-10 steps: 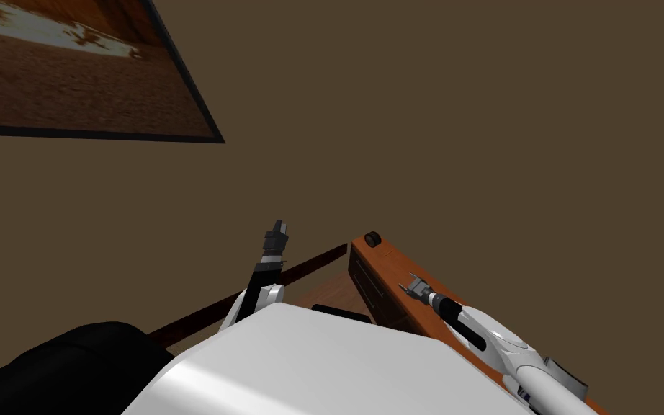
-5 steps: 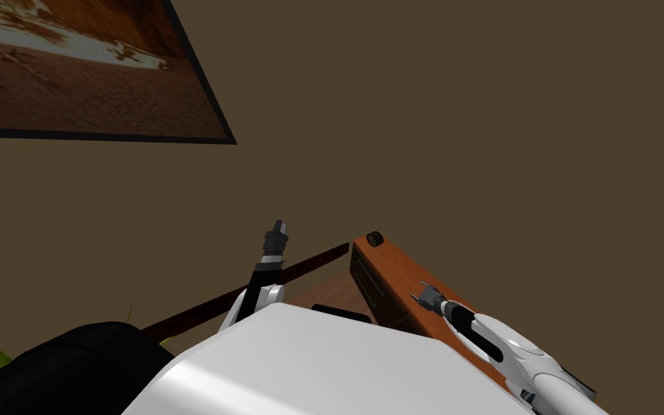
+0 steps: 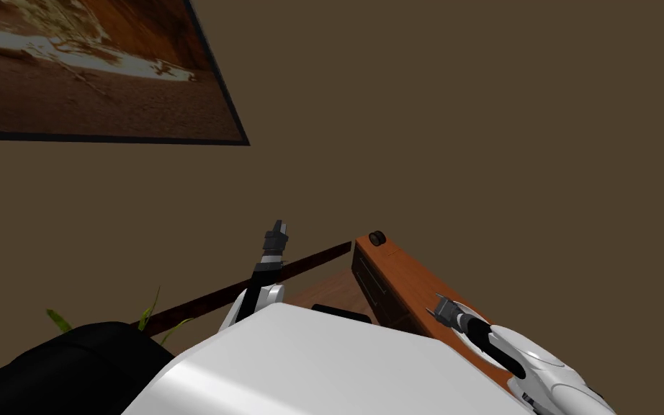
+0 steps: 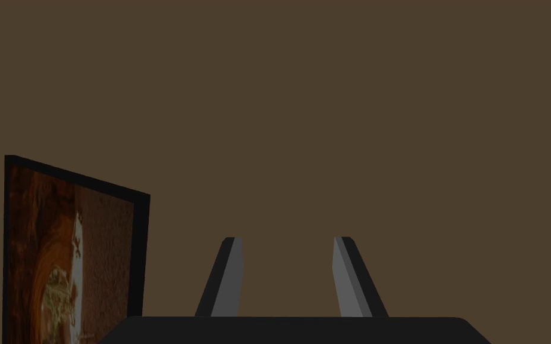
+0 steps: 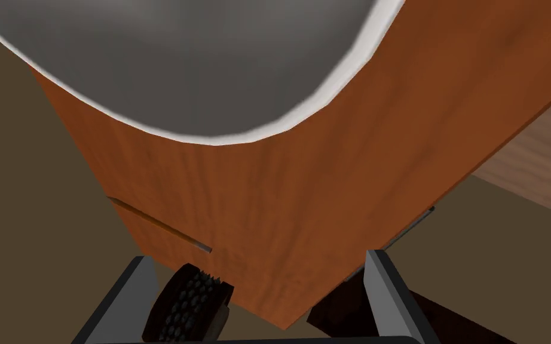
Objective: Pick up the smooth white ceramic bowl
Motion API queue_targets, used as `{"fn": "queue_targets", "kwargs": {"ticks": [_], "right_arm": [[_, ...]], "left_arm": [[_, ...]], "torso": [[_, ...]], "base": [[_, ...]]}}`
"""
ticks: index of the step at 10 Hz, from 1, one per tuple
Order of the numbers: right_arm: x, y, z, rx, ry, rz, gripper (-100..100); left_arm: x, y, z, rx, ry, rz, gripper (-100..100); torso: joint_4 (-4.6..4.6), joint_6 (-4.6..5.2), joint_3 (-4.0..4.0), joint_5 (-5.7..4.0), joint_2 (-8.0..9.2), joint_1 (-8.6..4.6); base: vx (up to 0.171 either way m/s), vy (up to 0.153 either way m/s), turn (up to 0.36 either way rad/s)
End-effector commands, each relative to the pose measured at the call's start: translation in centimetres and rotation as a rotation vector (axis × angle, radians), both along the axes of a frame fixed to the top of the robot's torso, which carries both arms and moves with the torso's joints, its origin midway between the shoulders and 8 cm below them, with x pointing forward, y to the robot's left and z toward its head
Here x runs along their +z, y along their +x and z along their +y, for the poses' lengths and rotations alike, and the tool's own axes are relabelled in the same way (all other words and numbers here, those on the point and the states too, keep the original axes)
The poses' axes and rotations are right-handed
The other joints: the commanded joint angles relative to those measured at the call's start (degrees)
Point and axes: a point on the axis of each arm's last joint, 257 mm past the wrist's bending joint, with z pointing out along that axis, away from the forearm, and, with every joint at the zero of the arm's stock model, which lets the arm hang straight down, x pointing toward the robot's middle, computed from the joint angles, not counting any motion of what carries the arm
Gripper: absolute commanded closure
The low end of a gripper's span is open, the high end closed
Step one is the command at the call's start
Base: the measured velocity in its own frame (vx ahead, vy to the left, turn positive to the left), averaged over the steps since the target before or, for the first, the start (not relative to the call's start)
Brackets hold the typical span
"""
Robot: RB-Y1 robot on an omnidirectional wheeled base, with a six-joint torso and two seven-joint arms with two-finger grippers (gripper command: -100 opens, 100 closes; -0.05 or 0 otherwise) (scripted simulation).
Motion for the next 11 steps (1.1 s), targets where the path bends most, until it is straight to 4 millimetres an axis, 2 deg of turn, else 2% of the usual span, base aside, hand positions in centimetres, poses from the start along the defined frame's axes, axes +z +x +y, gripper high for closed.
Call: {"fn": "queue_targets", "kwargs": {"ticks": [1,2,4,5,6,9,10,11], "right_arm": [[-0.6,-2.4,-2.9,-0.011,-0.073,0.057,-100],[-0.6,-2.4,-2.9,-0.011,-0.073,0.057,-100],[-1.2,-5.3,-6.0,-0.023,-0.146,0.124,-100],[-1.2,-5.3,-6.0,-0.023,-0.146,0.124,-100],[-1.7,-7.9,-8.1,-0.031,-0.197,0.18,-100],[-1.7,-7.9,-8.1,-0.031,-0.197,0.18,-100],[-2.2,-9.8,-9.2,-0.034,-0.225,0.221,-100],[-2.2,-10.8,-10.1,-0.045,-0.241,0.238,-100]], "left_arm": [[0.0,0.0,0.0,0.0,0.0,0.0,0],[0.0,0.0,0.0,0.0,0.0,0.0,0],[0.0,0.0,0.0,0.0,0.0,0.0,0],[0.0,0.0,0.0,0.0,0.0,0.0,0],[0.0,0.0,0.0,0.0,0.0,0.0,0],[0.0,0.0,0.0,0.0,0.0,0.0,0],[0.0,0.0,0.0,0.0,0.0,0.0,0],[0.0,0.0,0.0,0.0,0.0,0.0,0]], "torso": [[0.0,0.0,0.0,0.0,0.0,0.0],[0.02,0.0,0.04,0.01,0.08,0.02],[0.01,-0.01,0.0,0.01,0.0,0.03],[0.01,0.0,0.02,-0.01,0.04,0.0],[0.01,0.02,0.02,0.01,0.02,0.01],[0.0,0.0,-0.02,0.0,-0.05,0.04],[-0.02,0.0,-0.09,0.01,-0.17,0.05],[-0.03,-0.01,-0.07,-0.01,-0.12,0.04]], "base": [[-0.081,-0.003,0.148],[-0.058,-0.004,0.031],[-0.059,-0.005,0.082],[-0.053,-0.006,0.026],[-0.074,-0.002,0.112],[-0.032,0.0,0.007],[-0.032,-0.001,0.07],[-0.04,-0.002,0.048]]}}
